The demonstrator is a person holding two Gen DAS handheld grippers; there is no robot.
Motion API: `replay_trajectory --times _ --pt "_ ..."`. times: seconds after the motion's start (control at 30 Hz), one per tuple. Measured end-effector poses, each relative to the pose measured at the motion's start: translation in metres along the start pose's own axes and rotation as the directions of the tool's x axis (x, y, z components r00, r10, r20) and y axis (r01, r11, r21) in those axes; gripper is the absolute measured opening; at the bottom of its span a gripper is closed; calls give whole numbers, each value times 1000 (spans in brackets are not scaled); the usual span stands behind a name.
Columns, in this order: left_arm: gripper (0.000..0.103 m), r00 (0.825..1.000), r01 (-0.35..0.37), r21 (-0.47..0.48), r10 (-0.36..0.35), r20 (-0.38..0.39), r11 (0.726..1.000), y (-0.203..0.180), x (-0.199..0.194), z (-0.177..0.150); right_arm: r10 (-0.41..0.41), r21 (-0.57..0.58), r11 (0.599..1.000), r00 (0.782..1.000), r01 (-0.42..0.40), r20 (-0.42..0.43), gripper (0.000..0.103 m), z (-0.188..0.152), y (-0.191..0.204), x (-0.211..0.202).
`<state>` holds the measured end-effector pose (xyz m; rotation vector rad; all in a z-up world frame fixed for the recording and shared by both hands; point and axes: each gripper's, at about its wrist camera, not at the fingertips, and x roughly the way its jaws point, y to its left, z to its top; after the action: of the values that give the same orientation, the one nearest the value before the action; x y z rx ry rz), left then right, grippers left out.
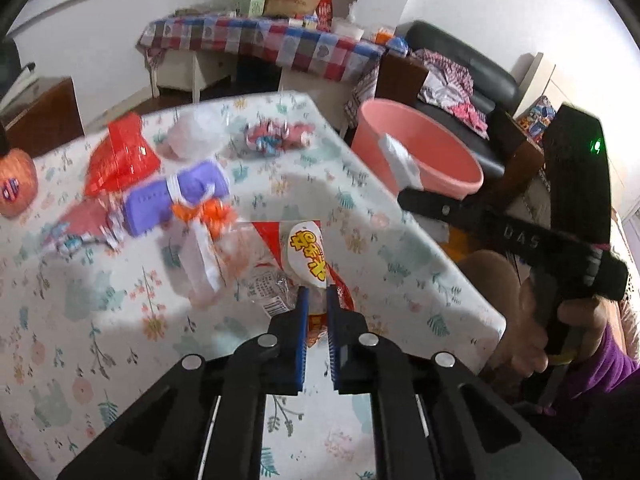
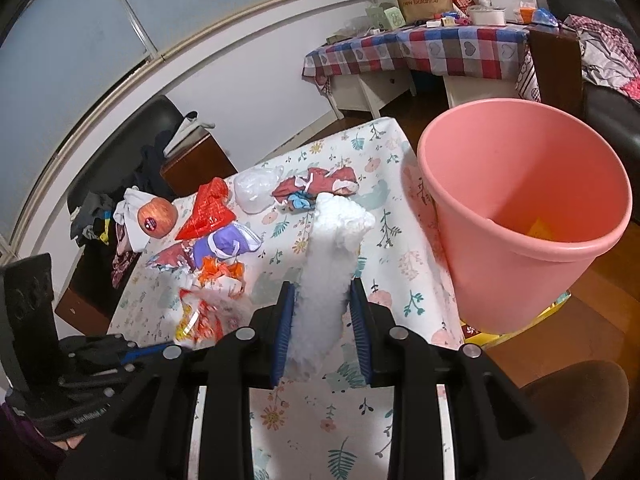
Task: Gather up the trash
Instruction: 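Carry both items over the pink bucket and open both tools to drop them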
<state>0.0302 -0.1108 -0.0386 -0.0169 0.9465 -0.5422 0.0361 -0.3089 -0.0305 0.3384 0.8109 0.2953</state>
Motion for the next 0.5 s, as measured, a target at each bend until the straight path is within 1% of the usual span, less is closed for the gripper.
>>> replay_trajectory --times 0.17,0.23,0.3,0.5 --pt "8 995 -18 29 15 99 999 -10 -17 17 4 -3 1000 999 -4 54 29 3 -2 -11" --pt "8 989 -26 46 19 143 999 -16 -22 25 -1 -11 1000 996 2 84 29 6 -4 -18" --pt "8 984 -19 54 9 178 998 -24 -25 36 -10 -20 1000 993 13 116 29 9 -4 -25" --pt "8 969 6 93 -29 247 996 -48 -22 64 -61 -22 997 971 68 229 29 21 -17 -48"
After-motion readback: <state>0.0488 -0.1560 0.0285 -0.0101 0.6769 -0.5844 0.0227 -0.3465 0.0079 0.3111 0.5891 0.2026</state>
